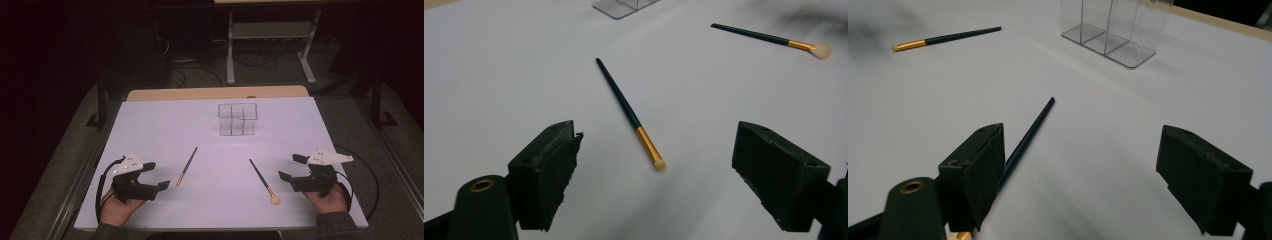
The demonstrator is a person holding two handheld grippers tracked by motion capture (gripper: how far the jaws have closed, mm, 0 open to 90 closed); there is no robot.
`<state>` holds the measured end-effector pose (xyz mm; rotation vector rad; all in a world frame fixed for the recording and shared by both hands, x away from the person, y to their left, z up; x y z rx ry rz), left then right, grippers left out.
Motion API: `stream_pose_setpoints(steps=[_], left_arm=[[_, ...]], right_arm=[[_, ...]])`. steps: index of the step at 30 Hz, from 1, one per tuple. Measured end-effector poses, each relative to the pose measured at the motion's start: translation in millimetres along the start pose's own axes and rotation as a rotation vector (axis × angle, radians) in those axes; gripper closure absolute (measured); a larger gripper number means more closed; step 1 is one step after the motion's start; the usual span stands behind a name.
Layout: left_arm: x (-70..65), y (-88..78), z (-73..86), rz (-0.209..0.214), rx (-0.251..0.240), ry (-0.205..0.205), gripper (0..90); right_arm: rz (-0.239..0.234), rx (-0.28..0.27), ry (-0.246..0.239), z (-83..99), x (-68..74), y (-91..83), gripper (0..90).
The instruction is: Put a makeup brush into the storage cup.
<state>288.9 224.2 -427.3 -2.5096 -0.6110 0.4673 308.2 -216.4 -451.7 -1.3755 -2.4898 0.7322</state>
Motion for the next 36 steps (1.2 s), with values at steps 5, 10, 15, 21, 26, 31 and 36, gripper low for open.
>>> stream_pose_setpoints(steps=[5,10,15,21,26,31,36], left_arm=[[5.7,-1.4,-3.9,-0.005,0.007,-0.011,19.8],[8.3,-0.8,-12.4,0.006,0.008,-0.012,20.6],[10.8,1.9,-24.9,0.001,0.022,0.013,21.3],[15.8,7.5,-33.9,0.000,0.049,0.010,22.1],[19.6,13.4,-39.7,-0.009,0.070,-0.009,24.7],[23.3,21.2,-44.5,-0.029,0.124,-0.007,28.4],[25.6,30.2,-49.3,-0.028,0.149,-0.022,30.8]], right_arm=[[0.001,-0.005,-0.004,-0.6,0.7,0.7,18.6],[0.001,0.001,-0.008,-0.2,1.4,1.7,18.6],[0.002,0.006,-0.006,-0.1,1.8,2.0,18.4],[0.003,0.001,-0.010,-0.8,1.6,1.8,18.4],[0.001,0.009,-0.014,-0.1,2.5,2.7,18.3],[0.001,0.007,-0.009,-0.1,1.5,3.0,18.1],[0.000,0.011,-0.012,0.2,2.0,3.1,18.1]])
Point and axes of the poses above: each handheld gripper's, and its own axes: y roughly forward along the jaws, z roughly out of its underside, x roughly to its left, the point moved 6 cm from there along y, roughly forward along the jaws, and after that the axes turned 13 degrees about z, right-handed, at the moved point
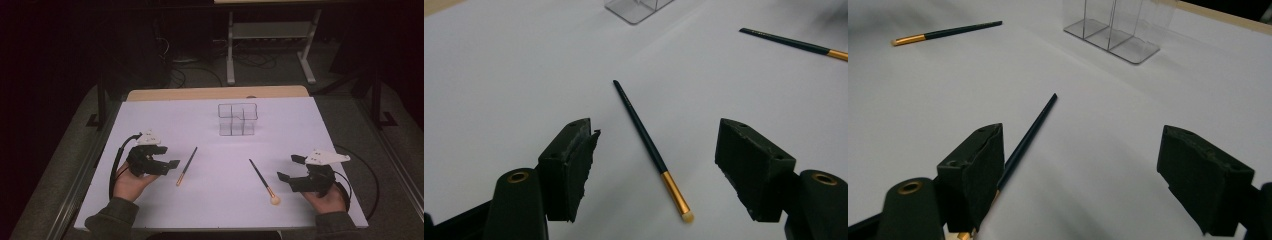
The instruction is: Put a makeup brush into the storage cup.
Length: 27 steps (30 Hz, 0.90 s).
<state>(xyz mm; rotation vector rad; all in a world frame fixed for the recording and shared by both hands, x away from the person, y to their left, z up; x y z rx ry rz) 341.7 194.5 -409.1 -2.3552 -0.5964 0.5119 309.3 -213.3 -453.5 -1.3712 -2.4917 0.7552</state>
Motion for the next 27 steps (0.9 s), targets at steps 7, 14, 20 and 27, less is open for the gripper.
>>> stream_pose_setpoints(steps=[7,14,20,27], left_arm=[[0.3,14.1,-8.0,0.009,0.048,-0.016,34.3],[3.2,28.3,-9.5,0.008,0.088,-0.044,39.2],[9.3,40.0,-6.9,0.010,0.147,-0.068,41.5],[11.1,49.4,-4.5,0.022,0.178,-0.110,44.7]], right_arm=[[0.000,0.004,0.000,0.5,-0.5,0.5,18.0],[0.007,-0.003,0.001,0.2,-2.3,-0.5,17.5],[0.008,0.006,0.002,1.3,-2.3,-0.2,17.1],[0.008,-0.001,0.007,0.6,-2.6,-2.2,17.3]])
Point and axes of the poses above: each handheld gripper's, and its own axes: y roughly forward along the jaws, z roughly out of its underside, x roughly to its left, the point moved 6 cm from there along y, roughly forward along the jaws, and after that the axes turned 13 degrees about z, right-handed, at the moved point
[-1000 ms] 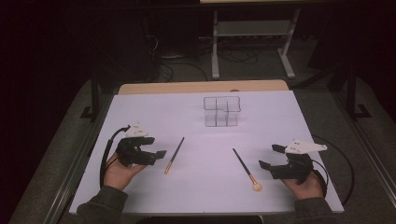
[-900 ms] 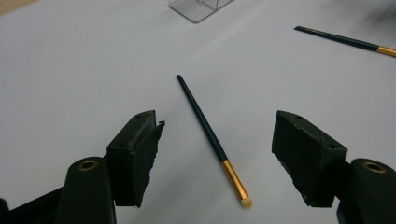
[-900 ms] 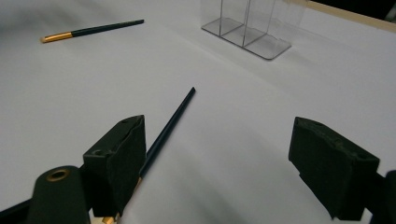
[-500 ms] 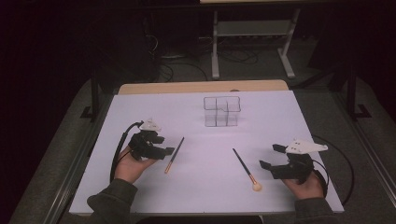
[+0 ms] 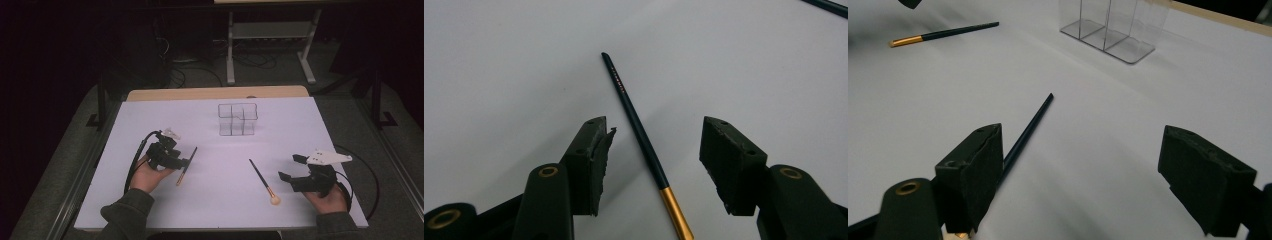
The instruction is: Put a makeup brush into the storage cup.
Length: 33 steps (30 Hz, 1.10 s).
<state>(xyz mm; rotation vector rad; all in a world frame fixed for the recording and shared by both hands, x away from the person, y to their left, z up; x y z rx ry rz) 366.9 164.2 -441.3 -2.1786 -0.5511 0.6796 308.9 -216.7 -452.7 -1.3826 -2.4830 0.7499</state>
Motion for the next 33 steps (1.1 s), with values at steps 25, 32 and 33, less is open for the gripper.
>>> stream_pose_setpoints(steps=[25,32,33], left_arm=[[5.9,24.1,4.4,0.001,0.131,-0.045,59.6],[5.5,25.8,5.9,0.000,0.149,-0.057,63.4],[6.0,25.7,6.2,0.001,0.155,-0.058,64.0]], right_arm=[[-0.009,0.007,-0.016,0.4,2.7,1.5,17.4],[-0.010,0.011,-0.015,0.9,2.7,2.2,17.4],[-0.010,0.011,-0.016,0.9,2.6,2.3,17.4]])
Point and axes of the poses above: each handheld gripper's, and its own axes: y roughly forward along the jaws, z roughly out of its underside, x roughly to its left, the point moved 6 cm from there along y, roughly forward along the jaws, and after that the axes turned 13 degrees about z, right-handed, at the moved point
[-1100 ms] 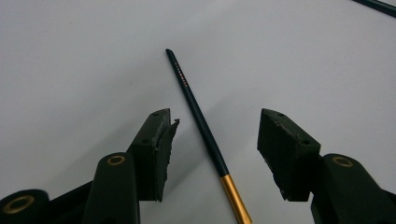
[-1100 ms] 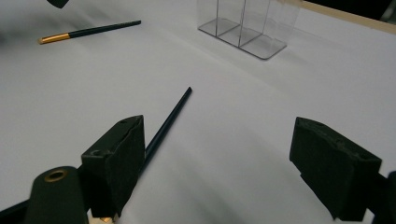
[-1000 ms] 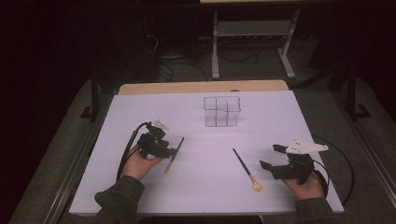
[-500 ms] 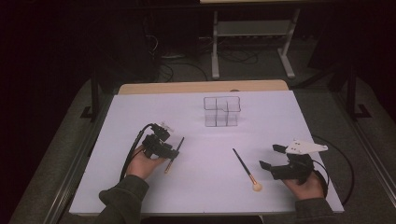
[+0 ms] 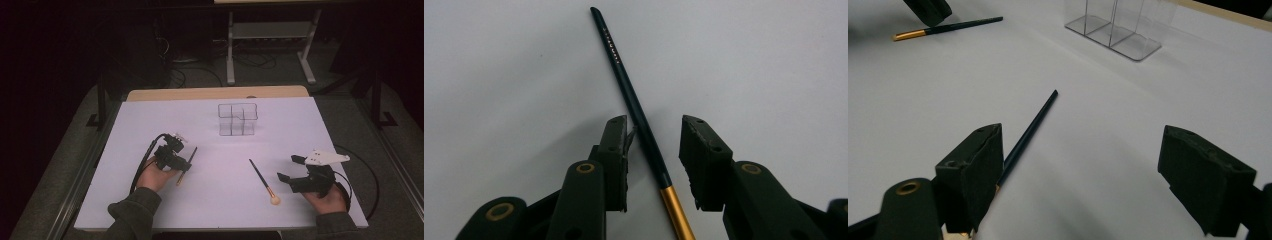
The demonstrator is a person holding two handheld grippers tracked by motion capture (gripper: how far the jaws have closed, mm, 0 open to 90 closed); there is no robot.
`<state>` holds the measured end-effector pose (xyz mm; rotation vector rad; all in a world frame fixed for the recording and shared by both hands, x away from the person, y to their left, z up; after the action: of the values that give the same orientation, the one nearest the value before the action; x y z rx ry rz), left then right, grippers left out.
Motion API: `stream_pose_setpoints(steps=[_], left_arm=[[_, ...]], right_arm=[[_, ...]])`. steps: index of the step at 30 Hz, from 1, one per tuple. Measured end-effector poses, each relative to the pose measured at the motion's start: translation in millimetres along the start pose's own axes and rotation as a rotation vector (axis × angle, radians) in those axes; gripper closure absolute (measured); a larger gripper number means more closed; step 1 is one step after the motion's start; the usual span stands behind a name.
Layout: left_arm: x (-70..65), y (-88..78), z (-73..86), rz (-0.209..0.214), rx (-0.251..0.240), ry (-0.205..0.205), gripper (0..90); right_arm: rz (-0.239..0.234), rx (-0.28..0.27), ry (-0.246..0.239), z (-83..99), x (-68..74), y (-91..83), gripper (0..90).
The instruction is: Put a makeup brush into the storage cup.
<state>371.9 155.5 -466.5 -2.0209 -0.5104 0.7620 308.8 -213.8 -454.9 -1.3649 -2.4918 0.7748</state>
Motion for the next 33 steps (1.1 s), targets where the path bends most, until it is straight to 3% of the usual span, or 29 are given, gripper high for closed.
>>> stream_pose_setpoints(steps=[11,18,30,33], left_arm=[[-2.6,4.6,0.4,-0.002,0.008,-0.020,67.5],[-2.2,6.2,1.3,-0.005,0.035,-0.011,70.1],[-2.0,8.5,3.0,-0.025,0.042,-0.033,75.4],[-2.8,9.8,2.8,-0.041,0.035,-0.021,77.5]], right_arm=[[-0.002,0.001,-0.002,0.0,0.2,0.7,17.4],[0.000,0.000,-0.003,0.0,-0.2,1.2,17.5],[-0.003,0.005,-0.001,0.2,0.6,1.1,17.5],[-0.002,0.002,0.000,0.0,0.4,0.8,17.5]])
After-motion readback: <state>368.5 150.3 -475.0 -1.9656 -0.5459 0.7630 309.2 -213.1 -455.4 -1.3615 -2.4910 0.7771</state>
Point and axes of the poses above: each handheld gripper's, and its own axes: y roughly forward along the jaws, z roughly out of its underside, x roughly to its left, the point moved 6 cm from there along y, roughly forward along the jaws, and after that the axes turned 13 degrees about z, right-handed, at the moved point
